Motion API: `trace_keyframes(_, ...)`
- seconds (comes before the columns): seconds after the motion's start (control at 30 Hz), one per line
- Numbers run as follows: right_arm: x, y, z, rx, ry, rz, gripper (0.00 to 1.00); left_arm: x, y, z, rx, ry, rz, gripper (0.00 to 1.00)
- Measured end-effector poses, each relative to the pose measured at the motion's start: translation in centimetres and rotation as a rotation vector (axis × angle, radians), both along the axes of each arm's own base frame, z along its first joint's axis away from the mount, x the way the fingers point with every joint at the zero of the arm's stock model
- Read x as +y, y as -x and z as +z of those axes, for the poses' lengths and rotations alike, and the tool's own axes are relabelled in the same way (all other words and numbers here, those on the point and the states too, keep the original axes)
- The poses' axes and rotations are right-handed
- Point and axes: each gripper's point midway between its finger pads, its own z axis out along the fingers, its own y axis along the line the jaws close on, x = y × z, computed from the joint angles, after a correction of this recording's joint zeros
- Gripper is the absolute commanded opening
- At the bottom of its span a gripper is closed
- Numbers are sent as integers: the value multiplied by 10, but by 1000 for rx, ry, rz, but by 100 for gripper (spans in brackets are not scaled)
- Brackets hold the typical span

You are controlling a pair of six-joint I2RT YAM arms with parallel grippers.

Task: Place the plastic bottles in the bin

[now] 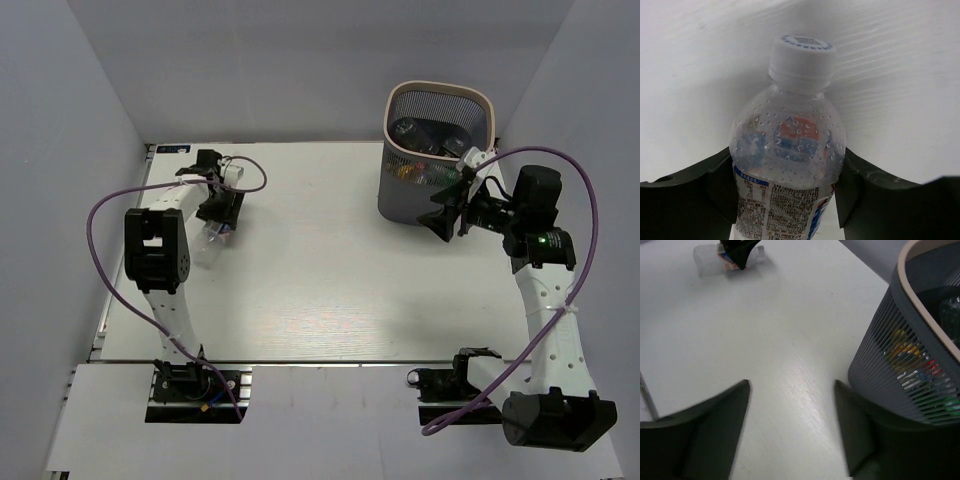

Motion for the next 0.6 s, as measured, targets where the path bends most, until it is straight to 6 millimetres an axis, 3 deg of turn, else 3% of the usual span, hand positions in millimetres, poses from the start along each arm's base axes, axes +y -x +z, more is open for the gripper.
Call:
trace_keyframes(0.03, 1, 3, -1, -7, 8, 12, 49, -11, -2, 4, -7, 42, -5, 0)
trace_keyframes(0.07, 2, 8, -4, -6, 15, 33, 18, -21, -4, 11, -17, 83, -8, 0)
trace_keyframes(0.1, 3, 13, -8, -11, 27, 60, 0, -33, -8, 21, -39, 129, -14, 0)
trace_keyframes(0.2, 7, 35, -30, -1, 65, 150, 0, -81, -31, 82, -195, 316, -63, 0)
trace_keyframes(0.3, 10, 60, -69, 66, 94, 228, 0, -143, -46, 186, -438, 567, -173, 0)
trace_keyframes(0.33, 9, 67, -86, 100, 110, 249, 7, -165, -46, 227, -526, 658, -227, 0)
trace_keyframes(0.4, 7, 75, -110, 151, 136, 263, 21, -204, -37, 306, -679, 841, -340, 0)
trace_keyframes(0.47, 4, 83, -133, 195, 173, 276, 27, -239, -19, 379, -801, 1008, -477, 0)
trace_keyframes(0.6, 0, 93, -169, 276, 253, 288, 25, -297, 14, 478, -929, 1241, -732, 0)
